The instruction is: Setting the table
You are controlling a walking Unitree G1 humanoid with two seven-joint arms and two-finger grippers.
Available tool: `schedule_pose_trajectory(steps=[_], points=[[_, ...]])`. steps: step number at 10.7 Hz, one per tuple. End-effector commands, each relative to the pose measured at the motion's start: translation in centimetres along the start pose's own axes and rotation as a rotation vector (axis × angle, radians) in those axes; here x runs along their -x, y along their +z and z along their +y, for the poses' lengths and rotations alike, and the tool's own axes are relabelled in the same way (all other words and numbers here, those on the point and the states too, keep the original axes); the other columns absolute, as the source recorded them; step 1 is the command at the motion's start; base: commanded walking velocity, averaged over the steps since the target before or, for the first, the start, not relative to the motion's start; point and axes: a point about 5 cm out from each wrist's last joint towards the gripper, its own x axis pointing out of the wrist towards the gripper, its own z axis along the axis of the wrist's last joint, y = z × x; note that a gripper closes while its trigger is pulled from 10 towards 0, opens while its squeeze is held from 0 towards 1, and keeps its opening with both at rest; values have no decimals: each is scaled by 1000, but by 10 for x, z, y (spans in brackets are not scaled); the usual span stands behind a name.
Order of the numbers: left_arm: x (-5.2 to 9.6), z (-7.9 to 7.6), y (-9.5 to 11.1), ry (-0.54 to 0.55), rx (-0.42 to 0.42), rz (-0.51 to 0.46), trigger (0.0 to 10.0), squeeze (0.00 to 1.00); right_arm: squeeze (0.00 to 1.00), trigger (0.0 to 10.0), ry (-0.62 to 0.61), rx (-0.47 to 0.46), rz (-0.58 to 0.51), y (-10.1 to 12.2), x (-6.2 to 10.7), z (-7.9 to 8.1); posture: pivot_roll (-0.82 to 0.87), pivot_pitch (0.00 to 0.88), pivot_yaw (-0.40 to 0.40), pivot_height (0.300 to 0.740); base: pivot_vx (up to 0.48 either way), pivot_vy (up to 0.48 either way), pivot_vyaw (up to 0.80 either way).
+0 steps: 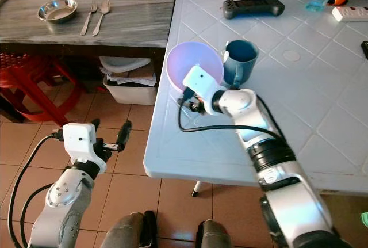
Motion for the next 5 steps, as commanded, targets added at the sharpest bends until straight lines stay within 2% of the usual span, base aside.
schedule_pose_trajectory(steps=[1, 5], points=[[2, 2, 0, 5, -11, 9, 10000, 0, 0, 0, 27, 44, -9, 10, -1, 2, 24, 178, 62, 740, 0, 0, 0], [3, 1, -3, 4, -9, 38, 10000, 0, 0, 0, 49, 55, 22, 4, 3, 2, 23, 186, 63, 740, 0, 0, 0]])
